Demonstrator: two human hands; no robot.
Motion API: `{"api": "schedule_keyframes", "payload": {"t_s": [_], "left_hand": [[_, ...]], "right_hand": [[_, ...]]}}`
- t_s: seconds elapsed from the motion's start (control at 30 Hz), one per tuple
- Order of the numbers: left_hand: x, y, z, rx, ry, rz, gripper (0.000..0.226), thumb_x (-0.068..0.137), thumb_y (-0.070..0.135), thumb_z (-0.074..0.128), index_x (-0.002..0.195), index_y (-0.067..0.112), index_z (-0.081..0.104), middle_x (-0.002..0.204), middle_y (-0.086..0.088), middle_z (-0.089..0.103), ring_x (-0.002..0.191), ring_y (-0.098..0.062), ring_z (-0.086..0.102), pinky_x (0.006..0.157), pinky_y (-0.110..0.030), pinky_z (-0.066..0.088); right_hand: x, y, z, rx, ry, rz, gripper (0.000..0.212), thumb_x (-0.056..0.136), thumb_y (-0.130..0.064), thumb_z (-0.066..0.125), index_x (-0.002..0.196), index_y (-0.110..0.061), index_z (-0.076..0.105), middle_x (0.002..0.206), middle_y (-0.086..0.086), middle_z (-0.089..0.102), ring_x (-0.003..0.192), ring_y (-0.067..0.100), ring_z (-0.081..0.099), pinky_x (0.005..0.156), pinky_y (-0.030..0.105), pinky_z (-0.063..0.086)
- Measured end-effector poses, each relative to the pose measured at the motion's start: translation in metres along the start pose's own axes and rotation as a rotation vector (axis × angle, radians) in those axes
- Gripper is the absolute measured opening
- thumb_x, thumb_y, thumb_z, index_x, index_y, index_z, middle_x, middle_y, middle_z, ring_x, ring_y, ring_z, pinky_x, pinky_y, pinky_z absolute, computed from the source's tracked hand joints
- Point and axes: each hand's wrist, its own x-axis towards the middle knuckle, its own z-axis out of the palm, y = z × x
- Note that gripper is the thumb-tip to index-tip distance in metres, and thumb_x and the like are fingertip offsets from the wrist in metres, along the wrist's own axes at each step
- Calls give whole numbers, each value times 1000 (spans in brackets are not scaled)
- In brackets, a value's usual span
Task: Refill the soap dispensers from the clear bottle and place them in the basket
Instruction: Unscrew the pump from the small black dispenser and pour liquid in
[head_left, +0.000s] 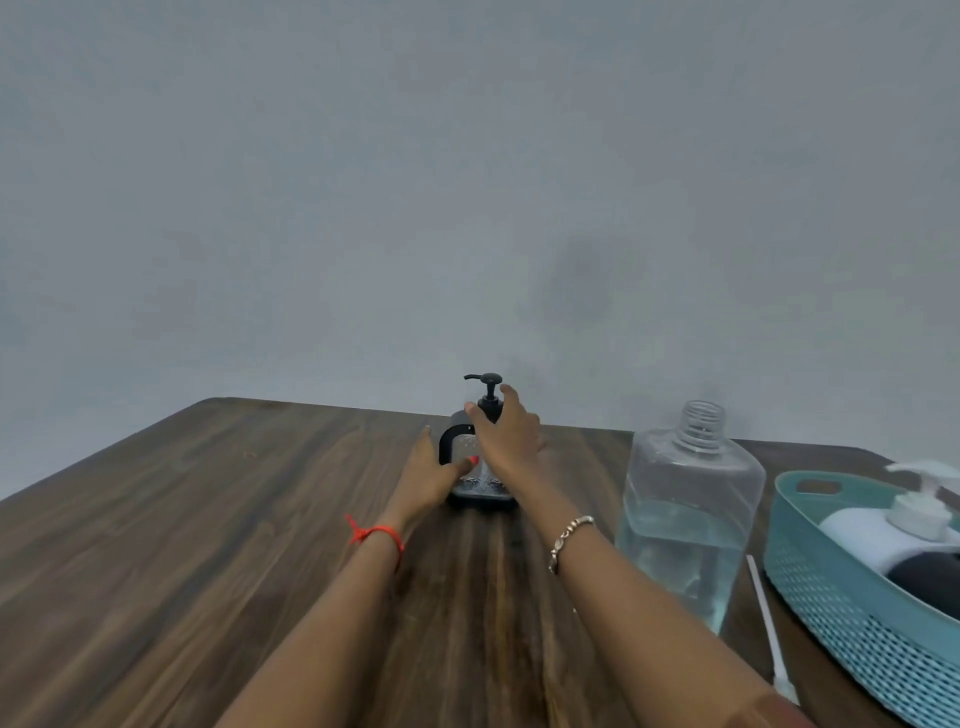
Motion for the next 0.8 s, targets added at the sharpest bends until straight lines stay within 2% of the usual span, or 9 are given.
{"api": "schedule_keyframes", "payload": {"t_s": [0.03, 0.13, 0.27, 0.4, 0.47, 0.57, 0.63, 0.73, 0.8], "left_hand": [[2, -2, 1, -5, -17, 7, 84, 85, 20, 64, 147, 6, 9, 153, -11, 25, 140, -26, 27, 113, -37, 26], [3, -2, 3, -49, -20, 66, 68, 85, 13, 64, 142, 6, 26, 140, -11, 44, 123, -22, 47, 103, -37, 40], [-1, -1, 0, -145, -23, 99, 56, 83, 5, 65, 132, 4, 39, 128, -13, 54, 114, -23, 54, 99, -36, 45], [-17, 7, -7, -251, -49, 74, 44, 83, 2, 64, 121, 3, 42, 107, -7, 56, 84, -11, 58, 64, -13, 52], [-28, 14, -11, -307, -56, 46, 41, 83, 0, 64, 116, 6, 40, 98, -2, 52, 79, -7, 56, 56, -11, 52], [-48, 27, -21, -346, -71, 26, 39, 81, 0, 65, 109, 9, 41, 98, -1, 54, 79, -9, 57, 57, -17, 52], [-64, 36, -29, -336, -85, 16, 39, 79, 2, 68, 107, 10, 44, 101, -1, 56, 81, -12, 58, 58, -23, 48], [-89, 45, -40, -335, -86, 31, 35, 76, 4, 72, 102, 13, 50, 101, -1, 60, 83, -16, 60, 63, -29, 48], [-106, 51, -44, -326, -105, 60, 38, 74, 5, 74, 106, 10, 54, 102, -3, 63, 84, -17, 62, 64, -30, 50]], "right_hand": [[1, -2, 2, -11, 5, 16, 40, 92, -32, 51, 126, -13, 45, 125, 6, 53, 124, 26, 33, 87, 32, 20], [3, -4, 4, -92, 65, 18, 30, 91, -29, 53, 115, -11, 55, 122, 7, 54, 120, 25, 33, 90, 37, 23], [-2, -5, -2, -81, 73, 23, 22, 89, -29, 57, 102, -11, 62, 112, 8, 60, 115, 24, 35, 81, 34, 20], [-17, -14, -19, -33, 54, 20, 23, 88, -28, 60, 98, -8, 64, 109, 8, 63, 116, 27, 40, 81, 34, 22], [-28, -22, -28, -15, 42, 13, 23, 86, -28, 62, 95, -6, 64, 106, 10, 64, 114, 28, 44, 81, 34, 25], [-46, -36, -45, -65, 20, -3, 29, 83, -34, 66, 90, -6, 62, 105, 12, 63, 112, 29, 44, 81, 36, 29], [-56, -43, -57, -96, -23, -21, 31, 80, -38, 67, 78, -10, 54, 97, 10, 61, 107, 29, 48, 78, 35, 31], [-74, -56, -75, -66, -113, -93, 36, 79, -33, 70, 61, -13, 45, 74, 5, 53, 80, 27, 55, 69, 32, 37], [-87, -64, -89, -23, -151, -152, 28, 79, -25, 71, 66, -7, 54, 69, 5, 55, 63, 19, 53, 57, 24, 37]]}}
